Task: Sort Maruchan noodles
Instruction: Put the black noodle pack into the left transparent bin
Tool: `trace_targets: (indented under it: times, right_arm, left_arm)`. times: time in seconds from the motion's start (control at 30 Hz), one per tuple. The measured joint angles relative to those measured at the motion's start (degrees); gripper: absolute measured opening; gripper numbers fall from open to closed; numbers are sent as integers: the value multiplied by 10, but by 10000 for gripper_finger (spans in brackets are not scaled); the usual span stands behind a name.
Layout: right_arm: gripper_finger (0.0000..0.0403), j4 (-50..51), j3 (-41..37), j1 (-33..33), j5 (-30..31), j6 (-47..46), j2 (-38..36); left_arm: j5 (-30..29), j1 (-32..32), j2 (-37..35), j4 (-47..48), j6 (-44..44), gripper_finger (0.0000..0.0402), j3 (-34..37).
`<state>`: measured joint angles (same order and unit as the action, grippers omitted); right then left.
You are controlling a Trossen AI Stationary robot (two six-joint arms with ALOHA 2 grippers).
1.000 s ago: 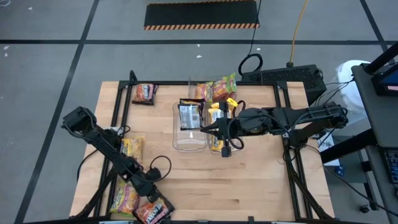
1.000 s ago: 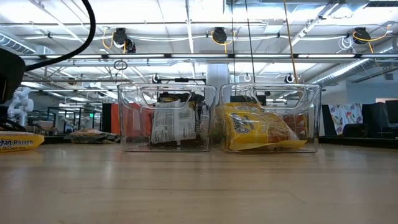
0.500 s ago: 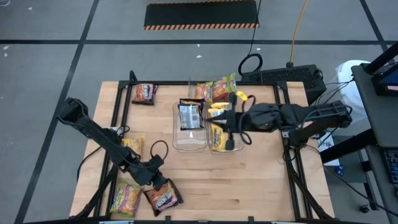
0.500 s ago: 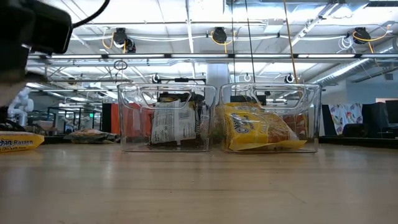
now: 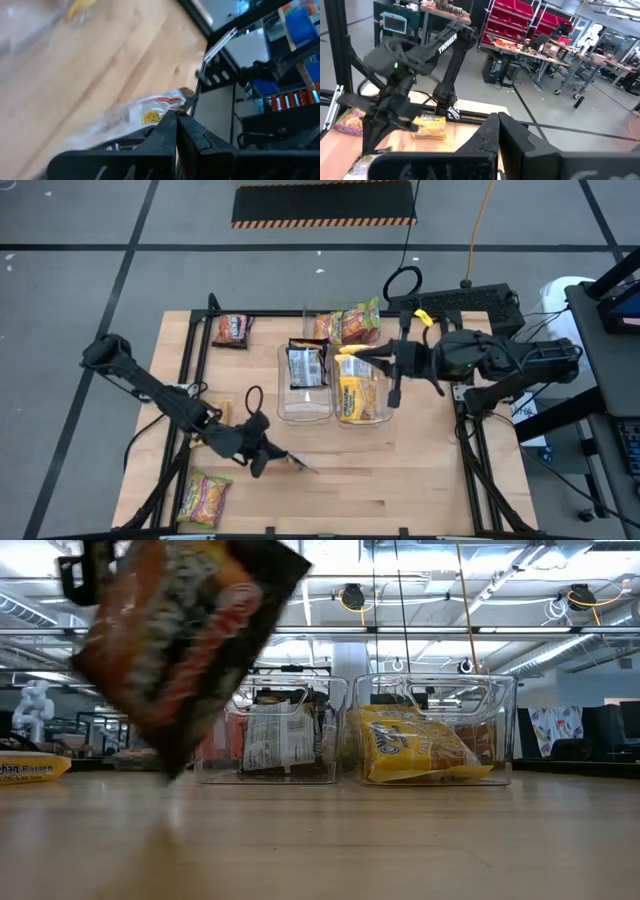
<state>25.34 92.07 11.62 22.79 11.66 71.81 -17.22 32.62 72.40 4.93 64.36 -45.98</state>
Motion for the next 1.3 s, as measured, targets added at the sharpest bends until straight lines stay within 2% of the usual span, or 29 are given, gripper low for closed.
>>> trace_targets:
  times: [0.33, 0.53, 0.9, 1.3]
  right_arm:
    - [0, 17, 0, 0, 14, -2, -4]
    - [0, 28, 0, 0, 14, -4, -4]
    - [0, 37, 0, 0, 14, -5, -4]
    - [0, 37, 0, 0, 14, -4, -4]
  left_arm:
    - [2, -81, 0, 27, -173, 0, -108]
    - [2, -138, 0, 45, -232, 0, -154]
    - [6, -251, 0, 74, -275, 0, -158]
    - [23, -318, 43, 112, -304, 0, -152]
